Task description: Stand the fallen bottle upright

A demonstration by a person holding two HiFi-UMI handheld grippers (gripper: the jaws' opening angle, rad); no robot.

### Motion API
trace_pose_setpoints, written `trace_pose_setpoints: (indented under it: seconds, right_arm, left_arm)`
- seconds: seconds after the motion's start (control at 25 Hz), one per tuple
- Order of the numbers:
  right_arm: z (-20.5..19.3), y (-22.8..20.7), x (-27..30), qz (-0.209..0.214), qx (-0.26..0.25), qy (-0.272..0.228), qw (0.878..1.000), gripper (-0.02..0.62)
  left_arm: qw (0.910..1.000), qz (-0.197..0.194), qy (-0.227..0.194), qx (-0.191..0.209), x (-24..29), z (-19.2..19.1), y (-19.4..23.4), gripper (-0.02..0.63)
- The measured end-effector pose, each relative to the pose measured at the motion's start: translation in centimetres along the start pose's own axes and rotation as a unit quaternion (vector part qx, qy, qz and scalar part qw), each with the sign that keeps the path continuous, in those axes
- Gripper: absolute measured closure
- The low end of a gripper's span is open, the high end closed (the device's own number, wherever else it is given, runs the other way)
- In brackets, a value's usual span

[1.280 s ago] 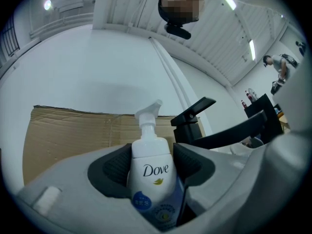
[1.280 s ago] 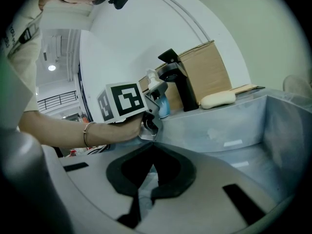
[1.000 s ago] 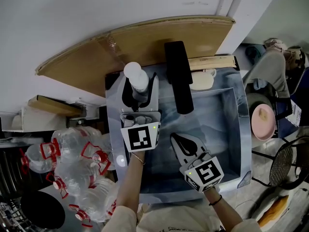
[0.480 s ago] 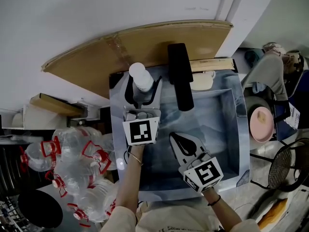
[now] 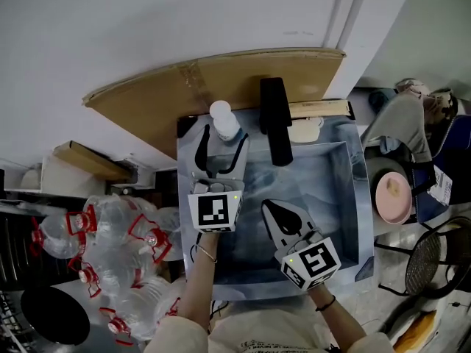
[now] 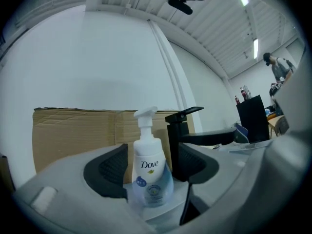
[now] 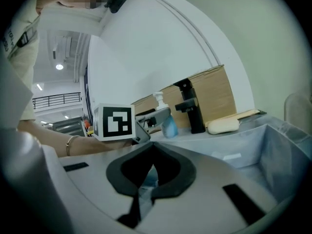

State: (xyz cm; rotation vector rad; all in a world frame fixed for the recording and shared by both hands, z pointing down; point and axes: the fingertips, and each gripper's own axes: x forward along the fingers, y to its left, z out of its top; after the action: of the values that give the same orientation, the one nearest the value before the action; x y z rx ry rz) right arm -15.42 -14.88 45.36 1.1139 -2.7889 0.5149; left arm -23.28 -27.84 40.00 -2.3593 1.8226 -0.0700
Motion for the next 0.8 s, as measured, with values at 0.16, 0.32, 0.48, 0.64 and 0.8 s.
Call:
trace_pose_setpoints:
  seconds: [0.16, 0.32, 0.48, 0.64, 0.8]
  right_arm:
    - [1.4, 0.2, -0.7, -0.003, -0.013, -0.017, 1.0, 0.592]
    - [2.6, 0.6, -1.4, -0.004, -0.025, -0.03, 0.999, 0.591]
    - [3.5, 1.0, -2.1, -0.006, -0.035, -0.04, 0.999, 0.592]
    - [4.5, 1.3, -2.6, -0.009, -0.043, -0.05, 0.998, 0.592]
    - [5.5, 1.7, -2.9, -0.006, -0.054, -0.063, 0.997, 0.591]
  left_arm:
    - [0.9999, -0.004, 0.012, -0.005, -1.8, 0.5, -0.5, 0.284]
    - [0.9997, -0.006, 0.024, -0.001, -3.7, 1.1, -1.3, 0.367]
    - [0.9992, -0.01, 0.038, -0.001, -5.4, 1.4, -2.0, 0.437]
    - [0.9987, -0.013, 0.049, -0.005, -7.0, 1.8, -2.5, 0.49]
    - [0.9983, -0.017, 0.055, 0.002, -8.6, 2.2, -2.8, 0.542]
